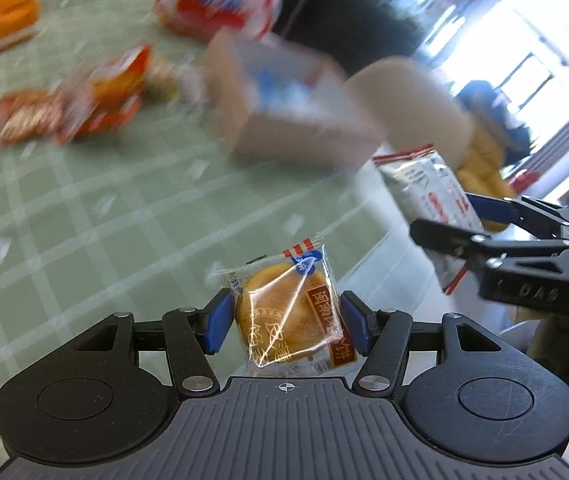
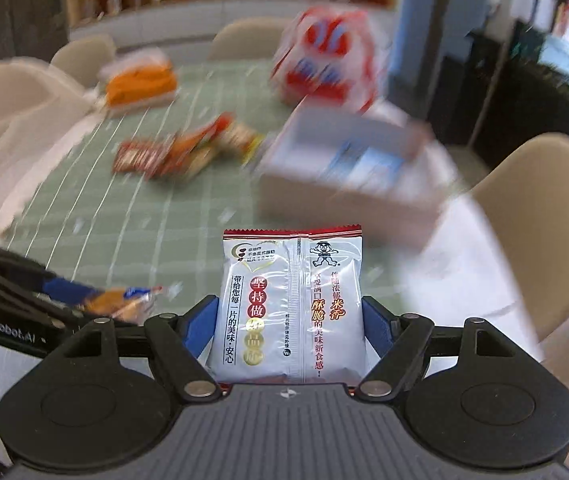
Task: Organize snacks
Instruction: 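Lift the round bread bun with left tool and carry it to the pink box, then drop bun into pink box with left tool while right tool drops cracker pack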
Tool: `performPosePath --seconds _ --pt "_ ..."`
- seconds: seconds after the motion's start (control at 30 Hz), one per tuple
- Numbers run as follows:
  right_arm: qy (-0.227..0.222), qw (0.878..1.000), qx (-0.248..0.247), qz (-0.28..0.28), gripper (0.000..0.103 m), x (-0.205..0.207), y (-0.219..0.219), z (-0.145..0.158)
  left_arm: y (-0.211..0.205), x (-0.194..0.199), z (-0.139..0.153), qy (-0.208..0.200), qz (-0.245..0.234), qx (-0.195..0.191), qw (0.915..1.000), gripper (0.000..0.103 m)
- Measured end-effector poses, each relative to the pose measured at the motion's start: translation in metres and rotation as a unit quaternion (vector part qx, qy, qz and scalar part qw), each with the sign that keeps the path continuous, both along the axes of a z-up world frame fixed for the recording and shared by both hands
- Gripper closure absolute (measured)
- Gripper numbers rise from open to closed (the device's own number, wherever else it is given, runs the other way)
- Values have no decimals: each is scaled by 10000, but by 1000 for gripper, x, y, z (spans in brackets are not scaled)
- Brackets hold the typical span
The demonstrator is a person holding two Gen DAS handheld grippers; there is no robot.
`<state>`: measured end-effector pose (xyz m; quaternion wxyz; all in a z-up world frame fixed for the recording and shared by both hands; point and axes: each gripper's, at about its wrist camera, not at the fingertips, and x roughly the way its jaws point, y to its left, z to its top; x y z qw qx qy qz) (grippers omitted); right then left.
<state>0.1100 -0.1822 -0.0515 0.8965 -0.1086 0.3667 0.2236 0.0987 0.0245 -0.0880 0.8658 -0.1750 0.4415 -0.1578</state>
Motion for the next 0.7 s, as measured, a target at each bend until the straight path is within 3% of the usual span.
performPosePath --seconds 0.17,0.27,0.4,0.53,0.6,0.7 --pt "-1002 9940 258 -354 27 36 -34 72 -4 54 58 -858 195 30 9961 39" --pt "-1301 9886 508 -558 27 63 -51 95 -11 99 75 -1091 413 172 9930 39" --pt "-1437 9855 580 -693 27 100 -68 99 -36 176 68 -928 405 96 9948 39" --pt "-1242 9883 571 -674 27 135 -80 85 -74 236 30 -491 265 -36 9984 39" --pt "-1184 9894 564 -629 27 147 -90 74 -95 254 8 -278 74 311 9991 39" --pt "-981 9914 614 -606 27 170 -96 58 -119 254 -15 -344 60 1443 9889 41"
